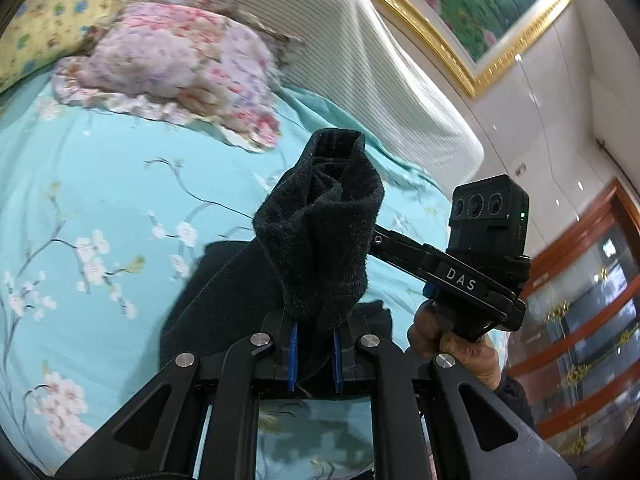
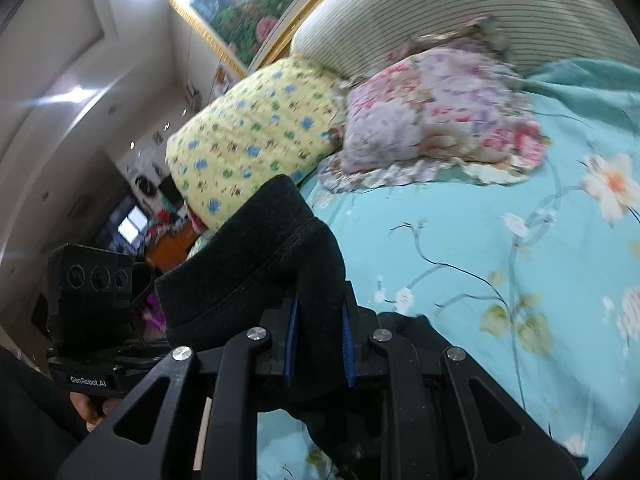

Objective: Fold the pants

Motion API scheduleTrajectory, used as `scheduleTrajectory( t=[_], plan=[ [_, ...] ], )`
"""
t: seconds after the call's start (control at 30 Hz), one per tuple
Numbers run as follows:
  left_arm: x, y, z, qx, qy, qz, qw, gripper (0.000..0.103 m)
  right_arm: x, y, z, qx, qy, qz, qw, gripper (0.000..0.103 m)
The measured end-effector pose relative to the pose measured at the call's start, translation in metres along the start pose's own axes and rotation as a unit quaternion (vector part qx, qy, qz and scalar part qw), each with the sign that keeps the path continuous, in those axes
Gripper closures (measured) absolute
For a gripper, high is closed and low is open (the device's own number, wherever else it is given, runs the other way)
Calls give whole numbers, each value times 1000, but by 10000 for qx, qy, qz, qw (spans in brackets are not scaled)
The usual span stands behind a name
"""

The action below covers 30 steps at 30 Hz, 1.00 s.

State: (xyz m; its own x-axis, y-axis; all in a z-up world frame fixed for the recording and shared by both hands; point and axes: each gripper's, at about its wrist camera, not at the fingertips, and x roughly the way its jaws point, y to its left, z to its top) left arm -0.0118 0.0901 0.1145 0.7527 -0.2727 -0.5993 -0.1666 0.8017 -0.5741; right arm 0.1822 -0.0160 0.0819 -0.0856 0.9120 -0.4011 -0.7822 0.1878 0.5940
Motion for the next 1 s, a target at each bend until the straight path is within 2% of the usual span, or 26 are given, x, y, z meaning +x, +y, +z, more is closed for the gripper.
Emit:
scheduleTrajectory(
  t=[0.47, 0.87, 1.0],
  plan=[
    [60, -65, -24, 839, 530, -17, 9951, 92, -71, -51, -47, 648, -606, -287, 9956, 83],
    [104, -84, -49, 1284, 861, 131, 9879, 91, -94, -84, -80, 1005, -716, -490, 9912, 83],
    [116, -87, -58, 1492, 914, 236, 9843, 89, -98, -91, -88, 1116, -682, -656, 9892, 77]
  ],
)
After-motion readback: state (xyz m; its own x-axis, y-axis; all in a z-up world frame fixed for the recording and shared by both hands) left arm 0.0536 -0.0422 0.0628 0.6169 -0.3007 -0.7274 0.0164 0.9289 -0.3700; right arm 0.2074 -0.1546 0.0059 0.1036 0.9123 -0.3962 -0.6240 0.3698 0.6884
